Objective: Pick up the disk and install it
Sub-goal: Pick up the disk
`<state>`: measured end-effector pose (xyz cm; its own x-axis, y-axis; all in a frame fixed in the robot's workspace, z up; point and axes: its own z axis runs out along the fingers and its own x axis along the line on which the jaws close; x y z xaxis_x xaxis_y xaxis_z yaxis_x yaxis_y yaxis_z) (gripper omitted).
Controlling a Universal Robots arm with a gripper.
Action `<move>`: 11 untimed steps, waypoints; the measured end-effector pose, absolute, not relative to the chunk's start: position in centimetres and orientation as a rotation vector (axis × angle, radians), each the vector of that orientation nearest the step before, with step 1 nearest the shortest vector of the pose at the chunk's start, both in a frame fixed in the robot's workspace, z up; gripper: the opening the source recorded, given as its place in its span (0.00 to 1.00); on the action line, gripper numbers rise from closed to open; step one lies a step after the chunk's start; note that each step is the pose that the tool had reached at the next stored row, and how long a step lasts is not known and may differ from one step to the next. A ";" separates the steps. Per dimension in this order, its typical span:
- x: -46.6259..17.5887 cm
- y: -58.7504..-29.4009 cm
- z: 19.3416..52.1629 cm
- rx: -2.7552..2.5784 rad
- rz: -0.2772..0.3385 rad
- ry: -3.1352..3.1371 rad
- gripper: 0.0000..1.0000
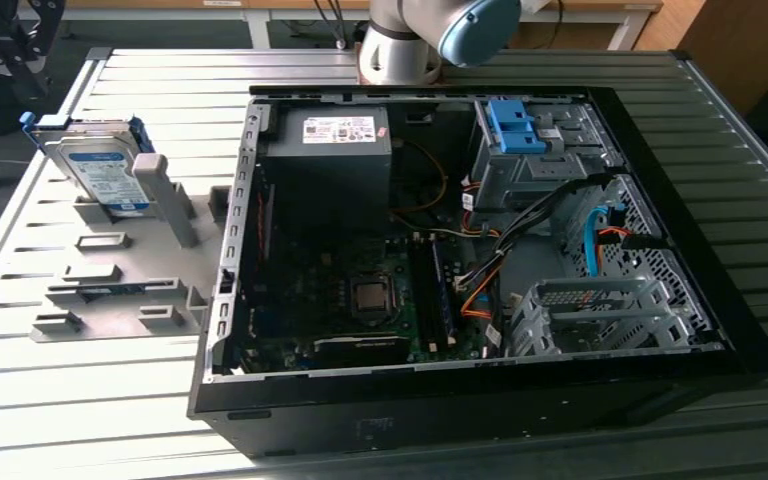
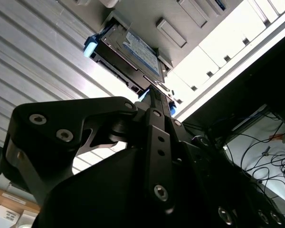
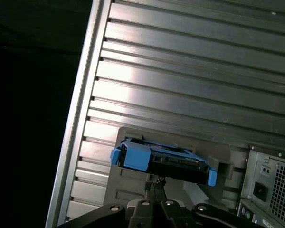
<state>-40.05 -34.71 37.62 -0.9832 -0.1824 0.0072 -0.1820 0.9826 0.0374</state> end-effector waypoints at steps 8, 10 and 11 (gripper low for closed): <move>-40.0 -34.7 37.6 0.299 -0.057 -3.116 0.11; -40.0 -34.7 37.6 0.302 -0.057 -3.116 0.11; -40.0 -34.7 37.6 0.304 -0.057 -3.115 0.11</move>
<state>-40.05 -34.71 37.62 -0.9810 -0.1937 0.0072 -0.1933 0.9804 0.0374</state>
